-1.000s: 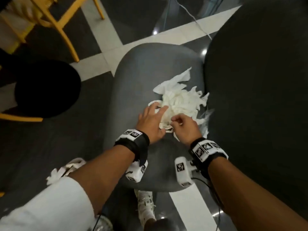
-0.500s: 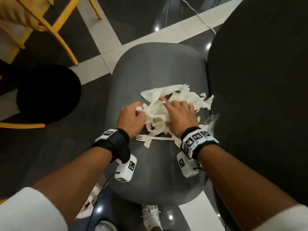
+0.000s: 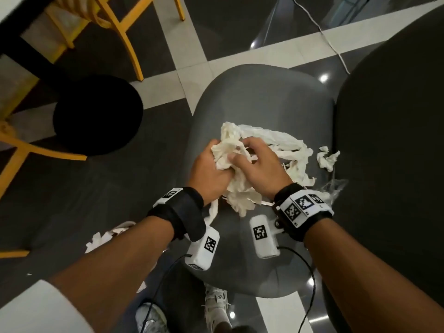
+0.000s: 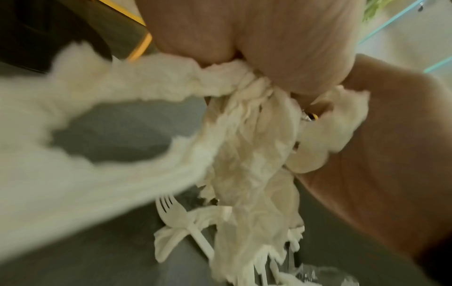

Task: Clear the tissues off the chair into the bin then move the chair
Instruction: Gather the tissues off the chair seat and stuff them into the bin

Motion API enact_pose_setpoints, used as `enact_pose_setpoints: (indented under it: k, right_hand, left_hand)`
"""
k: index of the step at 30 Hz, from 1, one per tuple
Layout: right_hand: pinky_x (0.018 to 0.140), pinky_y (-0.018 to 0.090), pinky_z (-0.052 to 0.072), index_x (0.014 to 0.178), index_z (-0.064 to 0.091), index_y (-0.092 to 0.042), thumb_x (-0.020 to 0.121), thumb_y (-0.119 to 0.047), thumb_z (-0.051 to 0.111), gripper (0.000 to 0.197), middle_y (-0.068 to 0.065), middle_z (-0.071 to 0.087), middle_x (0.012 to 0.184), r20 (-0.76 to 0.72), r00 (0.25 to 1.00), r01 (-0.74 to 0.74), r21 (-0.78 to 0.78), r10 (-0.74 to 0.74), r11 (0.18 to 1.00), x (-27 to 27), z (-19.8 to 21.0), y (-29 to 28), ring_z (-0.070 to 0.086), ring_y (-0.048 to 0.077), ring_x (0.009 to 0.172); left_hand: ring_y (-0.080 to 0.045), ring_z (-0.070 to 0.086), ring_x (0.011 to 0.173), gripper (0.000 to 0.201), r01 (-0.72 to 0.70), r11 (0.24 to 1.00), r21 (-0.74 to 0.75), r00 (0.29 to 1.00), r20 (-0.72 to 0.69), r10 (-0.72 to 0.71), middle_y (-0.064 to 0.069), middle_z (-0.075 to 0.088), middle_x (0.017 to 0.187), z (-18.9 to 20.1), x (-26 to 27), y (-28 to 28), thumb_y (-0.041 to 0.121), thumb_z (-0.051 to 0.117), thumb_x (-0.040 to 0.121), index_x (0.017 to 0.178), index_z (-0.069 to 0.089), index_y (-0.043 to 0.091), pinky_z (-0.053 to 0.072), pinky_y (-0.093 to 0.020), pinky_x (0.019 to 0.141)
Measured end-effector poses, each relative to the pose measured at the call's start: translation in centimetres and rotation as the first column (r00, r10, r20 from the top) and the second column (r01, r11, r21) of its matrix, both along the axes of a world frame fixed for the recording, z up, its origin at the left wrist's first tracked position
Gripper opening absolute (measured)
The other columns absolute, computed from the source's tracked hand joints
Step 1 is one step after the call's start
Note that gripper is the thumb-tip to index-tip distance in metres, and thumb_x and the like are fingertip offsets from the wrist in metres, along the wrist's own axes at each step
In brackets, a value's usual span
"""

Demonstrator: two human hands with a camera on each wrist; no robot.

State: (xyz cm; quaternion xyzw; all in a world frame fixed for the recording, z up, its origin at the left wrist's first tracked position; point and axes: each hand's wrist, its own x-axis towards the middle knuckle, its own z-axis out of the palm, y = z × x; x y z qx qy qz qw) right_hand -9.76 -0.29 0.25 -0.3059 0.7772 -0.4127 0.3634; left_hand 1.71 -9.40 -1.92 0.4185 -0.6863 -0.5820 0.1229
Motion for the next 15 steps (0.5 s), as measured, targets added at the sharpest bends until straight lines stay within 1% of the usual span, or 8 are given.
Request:
enact_pose_setpoints:
  k: [2, 4, 6, 7, 9, 11, 13, 15]
  right_hand:
    - [0.101, 0.027, 0.041, 0.131, 0.05, -0.032, 0.078, -0.058, 0.068, 0.062, -0.009, 0.051, 0.136, -0.067, 0.997, -0.034, 0.054, 0.037, 0.998, 0.3, -0.8, 0.4, 0.047, 0.007, 0.127]
    - [0.114, 0.036, 0.03, 0.148, 0.031, -0.037, 0.066, -0.073, 0.069, 0.098, -0.009, 0.036, 0.154, -0.108, 0.97, -0.193, 0.188, 0.216, 0.963, 0.9, -1.7, 0.5, 0.029, 0.012, 0.143]
    - [0.121, 0.044, 0.022, 0.155, 0.016, -0.039, 0.06, -0.077, 0.071, 0.116, -0.005, 0.028, 0.161, -0.181, 0.878, -0.375, 0.315, 0.443, 0.872, 2.1, -2.3, 0.0, 0.021, 0.016, 0.149]
    - [0.121, 0.044, 0.023, 0.155, 0.015, -0.04, 0.061, -0.074, 0.074, 0.116, -0.005, 0.032, 0.16, -0.172, 0.847, -0.434, 0.321, 0.502, 0.842, 2.9, -2.5, -0.5, 0.025, 0.016, 0.148]
    - [0.114, 0.035, 0.035, 0.151, 0.03, -0.042, 0.068, -0.057, 0.081, 0.098, -0.01, 0.051, 0.147, -0.034, 0.867, -0.476, 0.237, 0.497, 0.847, 4.7, -3.0, -1.6, 0.045, 0.009, 0.135]
    - [0.106, 0.036, 0.046, 0.136, 0.052, -0.038, 0.076, -0.044, 0.078, 0.065, -0.014, 0.065, 0.129, 0.062, 0.891, -0.453, 0.192, 0.45, 0.87, 6.3, -3.9, -2.9, 0.06, 0.007, 0.118]
    - [0.096, 0.041, 0.053, 0.117, 0.065, -0.029, 0.083, -0.038, 0.072, 0.035, -0.011, 0.072, 0.111, 0.062, 0.888, -0.459, 0.176, 0.455, 0.871, 8.0, -4.5, -4.0, 0.067, 0.01, 0.104]
    - [0.09, 0.038, 0.055, 0.105, 0.068, -0.021, 0.09, -0.028, 0.066, 0.017, -0.007, 0.073, 0.101, 0.077, 0.889, -0.458, 0.134, 0.451, 0.879, 10.2, -4.4, -4.9, 0.067, 0.011, 0.094]
  left_hand:
    - [-0.019, 0.071, 0.085, 0.022, -0.064, 0.998, 0.023, 0.998, -0.026, 0.064, -0.002, 0.072, 0.09, 0.6, 1.4, -1.1, 0.009, 0.064, 0.08, 0.1, 0.061, 0.016, 0.059, -0.044, 0.077]
    - [-0.023, 0.07, 0.083, 0.019, -0.123, 0.99, 0.064, 0.992, -0.028, 0.125, -0.009, 0.071, 0.089, 1.3, 2.9, -2.2, 0.003, 0.06, 0.08, 0.096, 0.062, 0.011, 0.058, -0.04, 0.074]
    - [-0.026, 0.071, 0.081, 0.019, -0.173, 0.977, 0.128, 0.983, -0.034, 0.179, -0.017, 0.072, 0.088, 1.8, 4.5, -3.1, -0.001, 0.057, 0.078, 0.094, 0.064, 0.004, 0.057, -0.039, 0.071]
    - [-0.023, 0.071, 0.078, 0.018, -0.192, 0.969, 0.158, 0.979, -0.039, 0.2, -0.016, 0.072, 0.086, 2.0, 5.2, -3.4, -0.003, 0.056, 0.078, 0.093, 0.065, 0.002, 0.058, -0.037, 0.068]
    - [-0.018, 0.069, 0.073, 0.015, -0.23, 0.955, 0.187, 0.97, -0.039, 0.241, -0.01, 0.071, 0.079, 2.2, 6.7, -3.8, -0.003, 0.055, 0.081, 0.09, 0.066, 0.001, 0.056, -0.031, 0.064]
    - [-0.017, 0.066, 0.071, 0.012, -0.275, 0.943, 0.186, 0.959, -0.018, 0.283, -0.007, 0.067, 0.076, 2.2, 8.3, -4.1, -0.003, 0.054, 0.082, 0.088, 0.064, 0.0, 0.054, -0.03, 0.062]
    - [-0.02, 0.066, 0.073, 0.012, -0.335, 0.926, 0.176, 0.94, -0.002, 0.341, -0.012, 0.067, 0.077, 2.0, 10.3, -4.6, -0.004, 0.054, 0.082, 0.089, 0.063, -0.002, 0.054, -0.032, 0.063]
    - [-0.027, 0.07, 0.079, 0.015, -0.39, 0.906, 0.164, 0.92, 0.02, 0.392, -0.019, 0.07, 0.086, 1.9, 12.8, -5.3, -0.002, 0.055, 0.08, 0.092, 0.064, 0.0, 0.056, -0.037, 0.067]
